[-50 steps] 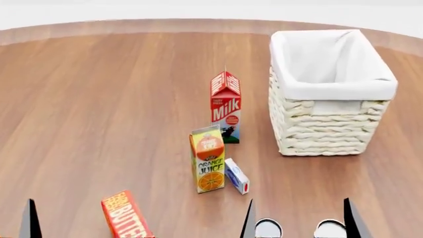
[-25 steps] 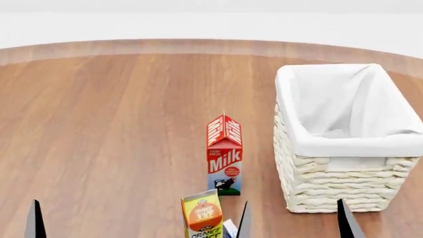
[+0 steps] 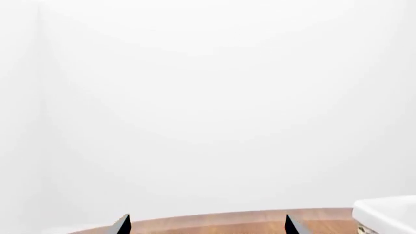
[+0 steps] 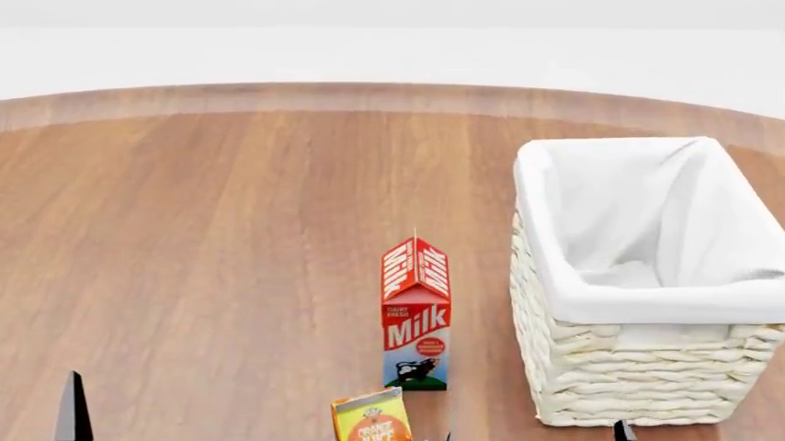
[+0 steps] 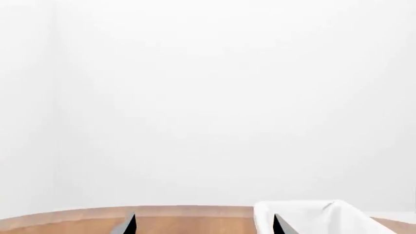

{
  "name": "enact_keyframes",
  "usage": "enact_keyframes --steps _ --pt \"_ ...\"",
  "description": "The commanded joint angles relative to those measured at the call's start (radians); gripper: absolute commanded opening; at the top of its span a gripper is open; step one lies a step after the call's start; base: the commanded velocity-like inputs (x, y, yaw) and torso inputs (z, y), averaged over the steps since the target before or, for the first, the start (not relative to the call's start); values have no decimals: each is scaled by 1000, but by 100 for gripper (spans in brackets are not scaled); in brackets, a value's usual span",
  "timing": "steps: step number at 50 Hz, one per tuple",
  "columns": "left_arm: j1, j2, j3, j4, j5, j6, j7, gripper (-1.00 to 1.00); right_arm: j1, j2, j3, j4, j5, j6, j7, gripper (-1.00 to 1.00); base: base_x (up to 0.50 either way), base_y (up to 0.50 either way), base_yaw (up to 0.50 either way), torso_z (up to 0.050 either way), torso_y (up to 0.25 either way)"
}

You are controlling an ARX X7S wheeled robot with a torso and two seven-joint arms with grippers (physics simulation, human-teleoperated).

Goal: Pick up the tomato sauce, and put it in the basket.

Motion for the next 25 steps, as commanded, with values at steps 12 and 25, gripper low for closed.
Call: enact_keyframes --steps 12,25 --pt "-12 -11 21 -29 -3 -2 -19 100 -306 20 -5 313 -71 -339 -36 100 0 0 0 0 0" --pt "-17 -19 31 -36 -4 -6 -28 100 -330 15 -28 434 -86 -411 -24 100 0 0 0 0 0"
